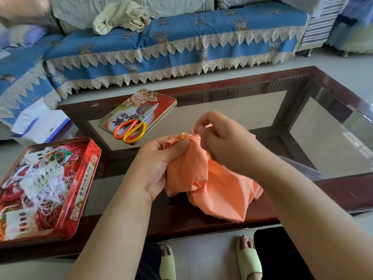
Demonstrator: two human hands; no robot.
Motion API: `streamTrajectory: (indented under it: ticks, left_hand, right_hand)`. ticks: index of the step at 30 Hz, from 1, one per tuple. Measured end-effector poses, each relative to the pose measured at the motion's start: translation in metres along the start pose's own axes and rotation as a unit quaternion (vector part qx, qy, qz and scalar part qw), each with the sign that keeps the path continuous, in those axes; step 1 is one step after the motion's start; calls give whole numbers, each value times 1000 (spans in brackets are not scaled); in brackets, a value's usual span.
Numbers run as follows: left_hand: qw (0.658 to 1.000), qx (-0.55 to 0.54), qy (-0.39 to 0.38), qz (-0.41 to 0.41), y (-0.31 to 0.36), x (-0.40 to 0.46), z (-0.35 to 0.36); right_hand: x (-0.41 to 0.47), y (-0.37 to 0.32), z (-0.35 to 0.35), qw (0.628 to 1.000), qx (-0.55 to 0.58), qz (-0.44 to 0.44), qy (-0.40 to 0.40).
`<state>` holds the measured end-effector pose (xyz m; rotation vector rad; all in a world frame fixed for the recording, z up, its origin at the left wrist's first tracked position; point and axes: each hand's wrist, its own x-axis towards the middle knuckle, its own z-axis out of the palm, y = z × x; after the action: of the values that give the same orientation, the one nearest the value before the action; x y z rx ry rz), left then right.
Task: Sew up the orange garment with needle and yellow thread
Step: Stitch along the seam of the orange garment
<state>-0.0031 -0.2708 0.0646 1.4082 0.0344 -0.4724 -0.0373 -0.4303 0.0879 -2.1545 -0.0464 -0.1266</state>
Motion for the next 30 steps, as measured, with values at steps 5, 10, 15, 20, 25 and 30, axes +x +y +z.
streamTrajectory:
  ticks: [5,10,15,20,25,30]
  left_hand:
    - [999,-8,32,19,2,0,0]
    - [998,-9,47,36,4,0,-1]
    - [997,12,63,52,3,0,-5]
    - [994,38,78,59,2,-1,-4]
    - [986,92,92,108,0,-3,-2]
    - [935,251,107,228,-3,-6,4]
  right_hand:
    - [-5,1,3,995,-79,-20,-50]
    - [-7,0,4,992,-105,-39,-56]
    - [-7,-4,5,988,-138,-44,-52]
    - [-9,-6,5,986,-152,-32,-53]
    - [-8,-6,11,987,-151,-11,-44]
    - [-8,-3,18,991,-133,17,-11]
